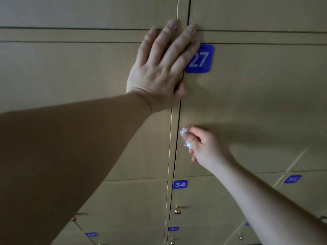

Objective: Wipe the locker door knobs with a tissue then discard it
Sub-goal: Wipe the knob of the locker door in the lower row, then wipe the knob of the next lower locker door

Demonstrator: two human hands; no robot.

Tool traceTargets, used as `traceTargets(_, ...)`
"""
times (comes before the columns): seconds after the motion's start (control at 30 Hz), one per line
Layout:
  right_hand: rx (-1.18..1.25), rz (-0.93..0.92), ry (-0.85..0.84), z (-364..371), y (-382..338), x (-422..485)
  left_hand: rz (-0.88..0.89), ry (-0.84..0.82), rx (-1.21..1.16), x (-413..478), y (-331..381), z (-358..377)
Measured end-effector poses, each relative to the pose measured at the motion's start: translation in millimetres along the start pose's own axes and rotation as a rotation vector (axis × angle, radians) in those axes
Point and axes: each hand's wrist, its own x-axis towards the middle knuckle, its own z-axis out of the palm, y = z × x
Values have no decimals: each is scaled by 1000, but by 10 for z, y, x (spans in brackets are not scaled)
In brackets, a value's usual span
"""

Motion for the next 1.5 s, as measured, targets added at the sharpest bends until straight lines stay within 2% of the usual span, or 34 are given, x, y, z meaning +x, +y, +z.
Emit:
traceTargets(0.13,-615,-97,-41,-69,-340,45,23,-125,-111,-4,-65,-138)
traceTargets(0.2,-812,-110,-38,-61,-491,35,81,-169,-194,-34,-151,-226)
traceTargets(0.23,-835,-116,-26,-31,-566,11,119,-187,-241,-86,-233,-281)
traceTargets(0.3,-765,-138,-5,109,-731,-48,181,-219,-292,-270,-498,-364)
traceTargets(0.43,-621,-167,-97,570,-1119,-146,179,-227,-338,-751,-1235,-444)
traceTargets(0.63,-400,-254,-141,1395,-1791,-140,112,-328,-276,-1376,-2462,-643)
traceTargets(0.83,-220,-210,-206,2108,-2246,-130,126,-309,-215,-1852,-3313,-747)
traceTargets(0.97,-184,-208,-231,2490,-2389,-93,176,-262,-211,-2007,-3408,-640)
traceTargets(1.17,-110,-232,-184,2873,-2425,-25,275,-60,-128,-2235,-3494,-364)
traceTargets(1.27,-101,-268,-183,2993,-2388,20,263,15,-56,-2265,-3465,-266)
traceTargets(1.5,-176,-378,-299,3159,-2245,31,243,50,-35,-2318,-3402,-221)
